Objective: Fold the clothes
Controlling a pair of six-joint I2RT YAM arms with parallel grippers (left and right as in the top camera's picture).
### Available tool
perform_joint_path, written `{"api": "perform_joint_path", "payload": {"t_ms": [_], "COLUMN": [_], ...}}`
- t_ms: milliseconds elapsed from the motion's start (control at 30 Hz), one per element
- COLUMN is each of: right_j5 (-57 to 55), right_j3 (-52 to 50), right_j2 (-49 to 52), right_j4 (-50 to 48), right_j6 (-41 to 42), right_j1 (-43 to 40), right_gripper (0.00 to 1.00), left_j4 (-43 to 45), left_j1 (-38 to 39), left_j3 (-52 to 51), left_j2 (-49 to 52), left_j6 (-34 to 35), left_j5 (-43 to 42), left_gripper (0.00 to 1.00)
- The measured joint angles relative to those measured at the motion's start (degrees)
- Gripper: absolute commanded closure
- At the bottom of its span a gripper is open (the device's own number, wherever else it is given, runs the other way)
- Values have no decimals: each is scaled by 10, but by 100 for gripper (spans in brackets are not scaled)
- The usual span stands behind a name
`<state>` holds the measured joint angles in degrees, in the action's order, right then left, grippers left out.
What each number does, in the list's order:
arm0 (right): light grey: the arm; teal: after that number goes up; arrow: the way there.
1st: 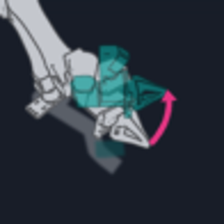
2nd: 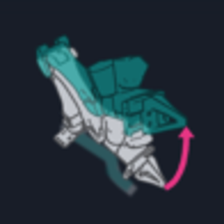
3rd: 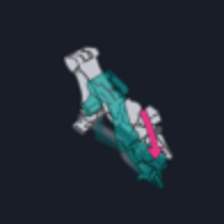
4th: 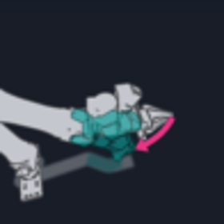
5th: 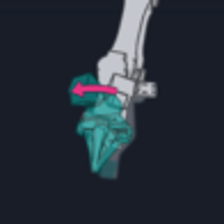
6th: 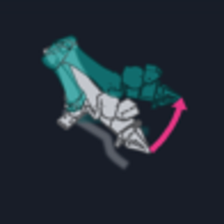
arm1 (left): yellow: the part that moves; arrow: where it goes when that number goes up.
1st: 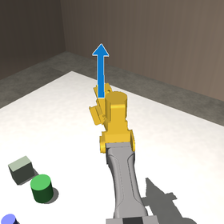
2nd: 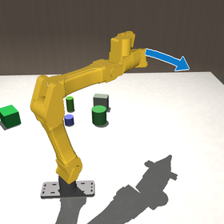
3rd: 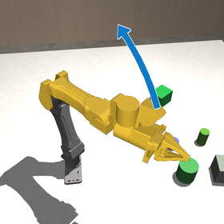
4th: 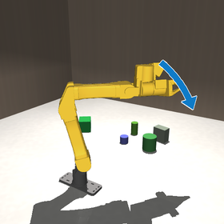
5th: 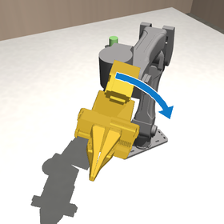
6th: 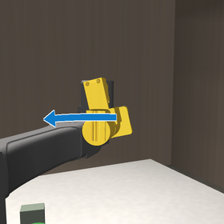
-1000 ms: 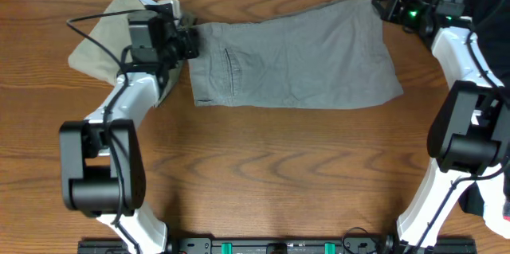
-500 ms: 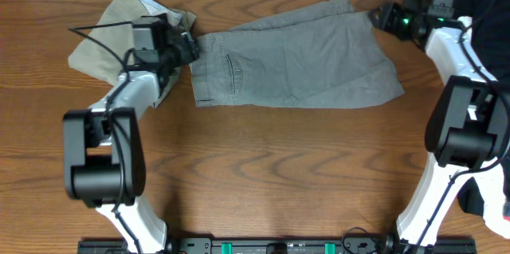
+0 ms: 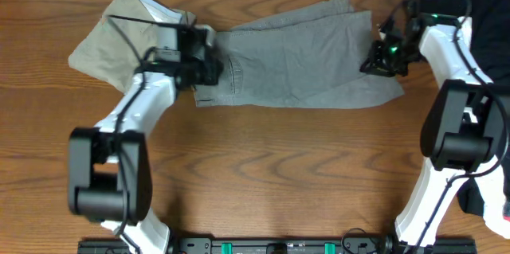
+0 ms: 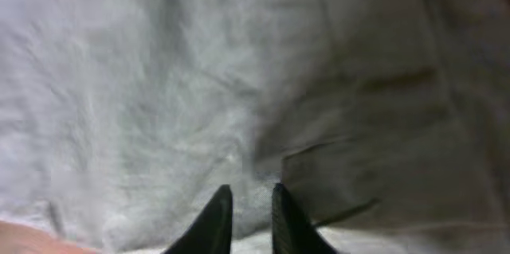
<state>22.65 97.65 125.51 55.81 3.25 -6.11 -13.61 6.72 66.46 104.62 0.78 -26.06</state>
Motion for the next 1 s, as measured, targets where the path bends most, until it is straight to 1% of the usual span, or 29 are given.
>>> {"api": "perform_joint_path", "payload": {"t_ms": [100, 200, 367, 433, 500, 533, 600, 667, 733, 800, 867, 967, 1000], "right_j5": [-54, -93, -97, -95, -99, -103, -118, -155, -173, -198, -210, -197, -188], "right_j3": [-18, -54, -115, -124, -127, -127, -129, -134, -139, -146, -149, -148, -148], "right_j2": [0, 0, -27, -33, -36, -36, -37, -38, -41, -49, -59, -101, -118], "right_j4": [-7, -39, -78, -69, -30, -10, 35, 75, 93, 94, 85, 59, 50], "right_j6": [16, 38, 72, 79, 85, 87, 93, 100, 102, 97, 83, 56, 51], "right_j1": [15, 16, -2, -13, -26, -30, -38, -44, -50, -54, -58, -64, -65], "right_gripper": [88, 88, 89, 92, 97, 98, 98, 98, 95, 92, 88, 77, 75], "left_j4": [-4, -12, -29, -39, -49, -54, -62, -79, -90, -104, -115, -125, -129], "left_j1": [4, -2, -5, -5, -6, -6, -6, -8, -10, -15, -20, -24, -24], "left_j3": [0, 0, 4, 7, 10, 11, 11, 11, 11, 7, 3, 2, 2], "left_j2": [39, 67, 74, 73, 73, 73, 70, 65, 58, 42, 19, -39, -59], "left_j6": [-18, -25, -30, -32, -34, -35, -38, -39, -42, -42, -38, -26, -21], "left_j5": [26, 59, 100, 111, 118, 120, 122, 130, 140, 150, 153, 153, 153], "left_gripper": [85, 85, 89, 90, 90, 88, 83, 75, 61, 44, 37, 23, 21]}}
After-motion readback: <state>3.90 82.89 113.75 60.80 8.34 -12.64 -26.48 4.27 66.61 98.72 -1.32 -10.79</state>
